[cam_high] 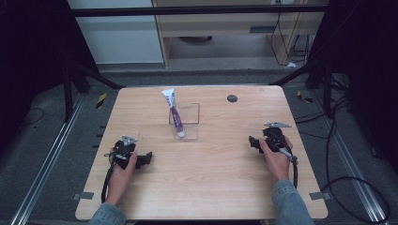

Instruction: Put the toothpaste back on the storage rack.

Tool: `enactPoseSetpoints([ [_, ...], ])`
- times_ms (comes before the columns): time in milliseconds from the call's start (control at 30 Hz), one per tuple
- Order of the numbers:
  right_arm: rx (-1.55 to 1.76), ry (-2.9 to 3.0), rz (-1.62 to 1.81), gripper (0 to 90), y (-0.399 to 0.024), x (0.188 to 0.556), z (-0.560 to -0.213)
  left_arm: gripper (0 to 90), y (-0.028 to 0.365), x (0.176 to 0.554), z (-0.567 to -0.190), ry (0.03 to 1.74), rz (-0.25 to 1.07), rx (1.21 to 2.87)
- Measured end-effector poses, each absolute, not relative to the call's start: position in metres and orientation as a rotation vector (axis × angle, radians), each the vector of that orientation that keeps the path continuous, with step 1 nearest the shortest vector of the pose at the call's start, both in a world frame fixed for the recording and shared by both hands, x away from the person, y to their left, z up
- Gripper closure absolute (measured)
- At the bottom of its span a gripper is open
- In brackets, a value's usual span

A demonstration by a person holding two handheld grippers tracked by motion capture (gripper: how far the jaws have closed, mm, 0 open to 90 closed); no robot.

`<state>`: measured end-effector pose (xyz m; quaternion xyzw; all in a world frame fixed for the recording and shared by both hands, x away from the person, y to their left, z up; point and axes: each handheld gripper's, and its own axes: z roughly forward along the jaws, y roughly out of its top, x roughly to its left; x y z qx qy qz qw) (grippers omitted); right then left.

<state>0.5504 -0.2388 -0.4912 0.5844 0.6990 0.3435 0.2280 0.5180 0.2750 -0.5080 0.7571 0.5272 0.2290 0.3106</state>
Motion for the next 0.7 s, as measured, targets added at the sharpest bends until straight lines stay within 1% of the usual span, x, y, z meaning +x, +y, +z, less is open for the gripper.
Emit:
enactPoseSetpoints([
  [333,1.652,1.919,0.897,15.4,-0.240,0.557,-0.504,0.0,0.275,0.518,-0.508,1.391,0.605,2.001],
  [500,1.570,1.907,0.858,15.0,-0.236,0.554,-0.510,0.0,0.275,0.518,-0.508,1.391,0.605,2.002],
  [533,1.563,1.913,0.861,13.6,-0.237,0.554,-0.510,0.0,0.275,0.518,-0.508,1.391,0.605,2.002],
  [567,1.562,1.919,0.861,10.1,-0.237,0.554,-0.510,0.0,0.275,0.518,-0.508,1.391,0.605,2.002],
  [600,1.574,1.925,0.842,1.9,-0.236,0.555,-0.511,0.0,0.275,0.518,-0.508,1.391,0.605,2.002],
  [633,1.602,1.915,0.821,0.5,-0.235,0.556,-0.512,0.0,0.275,0.518,-0.508,1.391,0.605,2.002],
  [700,1.631,1.885,0.810,0.2,-0.234,0.555,-0.512,0.0,0.275,0.518,-0.508,1.391,0.605,2.002],
])
